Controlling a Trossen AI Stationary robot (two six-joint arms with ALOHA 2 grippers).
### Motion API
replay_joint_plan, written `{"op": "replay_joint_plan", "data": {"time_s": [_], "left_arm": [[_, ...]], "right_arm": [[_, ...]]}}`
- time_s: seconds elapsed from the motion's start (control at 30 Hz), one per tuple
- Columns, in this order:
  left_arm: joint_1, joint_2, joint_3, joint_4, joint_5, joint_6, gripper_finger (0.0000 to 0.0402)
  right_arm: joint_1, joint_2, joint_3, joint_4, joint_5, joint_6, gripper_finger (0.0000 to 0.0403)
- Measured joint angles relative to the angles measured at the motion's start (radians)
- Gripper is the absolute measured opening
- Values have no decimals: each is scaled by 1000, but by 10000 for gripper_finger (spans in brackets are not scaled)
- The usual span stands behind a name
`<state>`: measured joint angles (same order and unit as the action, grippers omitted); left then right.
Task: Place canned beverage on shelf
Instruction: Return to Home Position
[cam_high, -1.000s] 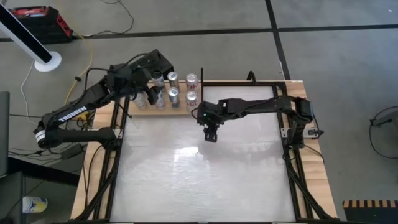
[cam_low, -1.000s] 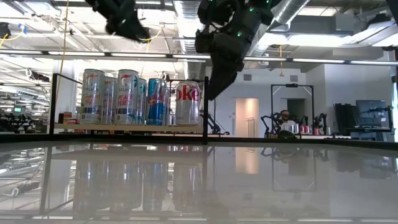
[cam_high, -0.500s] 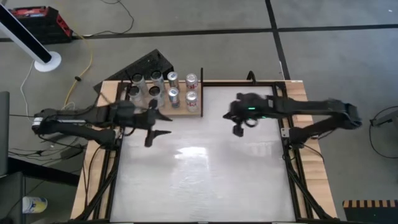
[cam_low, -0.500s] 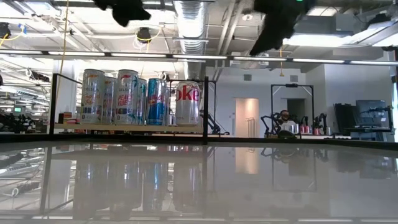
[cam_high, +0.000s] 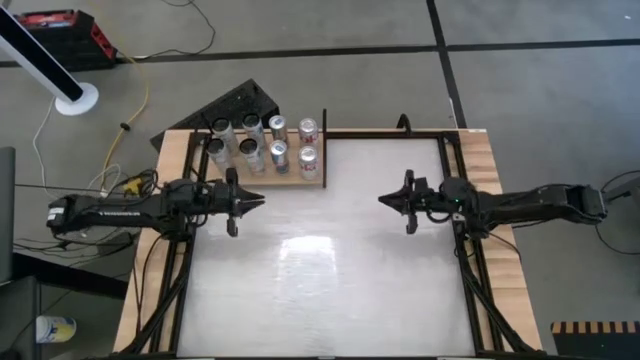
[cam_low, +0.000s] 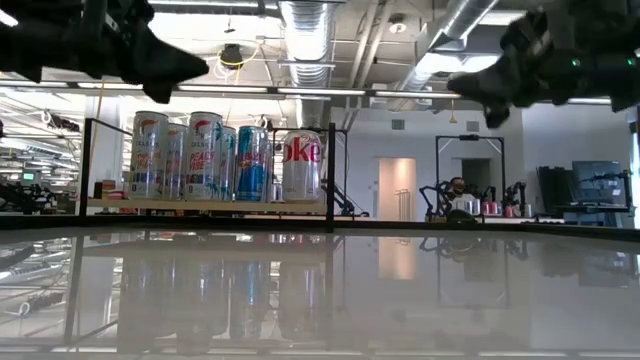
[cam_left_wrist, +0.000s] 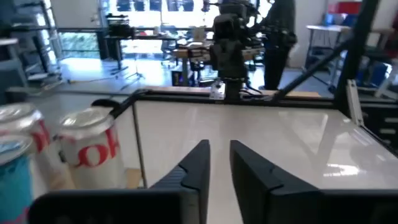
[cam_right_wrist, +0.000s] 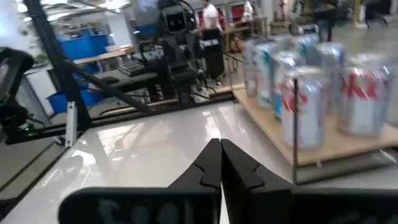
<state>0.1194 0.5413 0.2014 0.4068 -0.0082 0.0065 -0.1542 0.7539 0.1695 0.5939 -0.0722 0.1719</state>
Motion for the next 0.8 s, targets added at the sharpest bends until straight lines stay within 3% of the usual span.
{"op": "replay_joint_plan", "data": {"time_s": [0.17, 0.43, 0.67, 0.8], "left_arm": [[50, -114, -44, -32, 27, -70, 7], [67, -359, -189, -18, 3, -151, 1], [67, -412, -186, -81, -9, -128, 0], [66, -411, -188, -103, 1, -191, 0]], "right_arm": [[0, -38, -36, -31, 15, 53, 20], [-21, -159, -84, -52, 22, 59, 39], [-50, -206, -161, 97, 16, 22, 16], [-35, -205, -161, 124, 16, 29, 28]]}}
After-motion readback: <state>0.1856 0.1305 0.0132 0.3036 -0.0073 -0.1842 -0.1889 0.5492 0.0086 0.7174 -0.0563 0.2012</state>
